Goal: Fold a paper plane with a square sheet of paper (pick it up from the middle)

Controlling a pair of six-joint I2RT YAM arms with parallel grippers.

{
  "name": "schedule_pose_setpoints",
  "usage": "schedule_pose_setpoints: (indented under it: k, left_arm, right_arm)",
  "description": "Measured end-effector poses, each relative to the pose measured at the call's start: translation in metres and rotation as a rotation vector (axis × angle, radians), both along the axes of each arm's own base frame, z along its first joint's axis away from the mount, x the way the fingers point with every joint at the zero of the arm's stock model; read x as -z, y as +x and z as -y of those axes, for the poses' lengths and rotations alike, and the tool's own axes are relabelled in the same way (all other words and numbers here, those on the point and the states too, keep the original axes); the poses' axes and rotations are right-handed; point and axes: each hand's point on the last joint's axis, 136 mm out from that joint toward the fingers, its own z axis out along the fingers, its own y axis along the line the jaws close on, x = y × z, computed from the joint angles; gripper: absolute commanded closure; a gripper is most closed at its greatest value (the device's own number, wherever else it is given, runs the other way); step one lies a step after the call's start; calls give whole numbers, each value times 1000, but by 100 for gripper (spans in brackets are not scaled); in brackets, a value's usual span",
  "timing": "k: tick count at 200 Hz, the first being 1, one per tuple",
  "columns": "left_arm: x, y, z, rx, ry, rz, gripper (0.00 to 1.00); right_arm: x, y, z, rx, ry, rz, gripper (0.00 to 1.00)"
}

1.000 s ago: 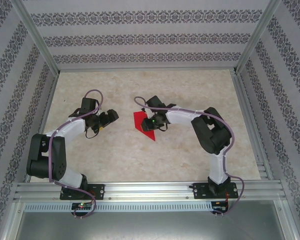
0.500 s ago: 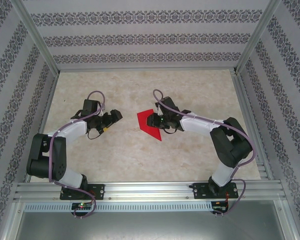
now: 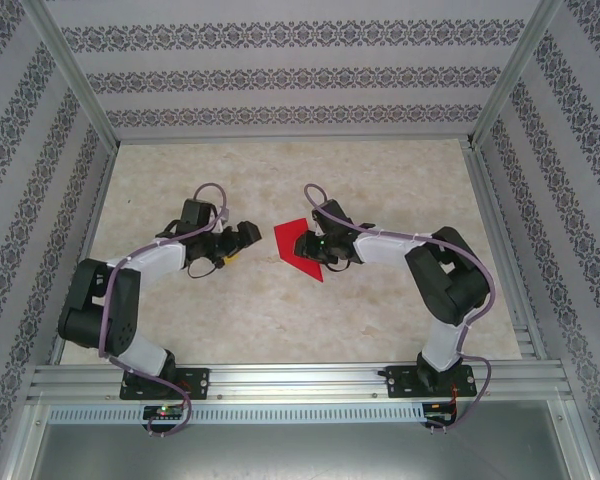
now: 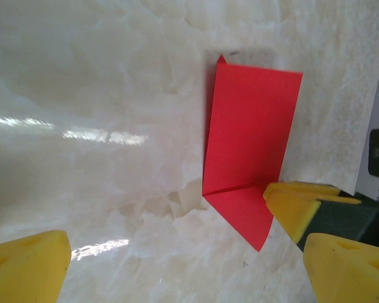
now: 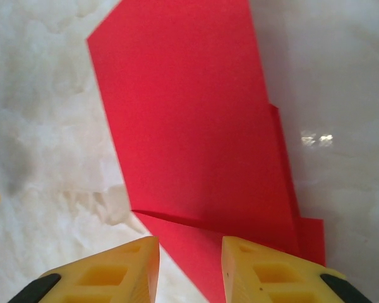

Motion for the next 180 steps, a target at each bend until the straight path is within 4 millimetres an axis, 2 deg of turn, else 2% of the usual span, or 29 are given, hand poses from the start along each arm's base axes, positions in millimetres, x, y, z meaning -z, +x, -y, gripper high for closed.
schedule_pose_setpoints:
  k: [46,88,180]
  left_arm:
    - [5,-3,31,88,-22,-15,11]
    - [3,-3,57,147,-44,-10,16]
    - [22,-1,89,172,-60,-95,38]
  right_arm:
    - [14,8,10,52,27,-19,69]
    - [13,11,12,79,149,-42,69]
    - [10,12,16,88,282,-71,69]
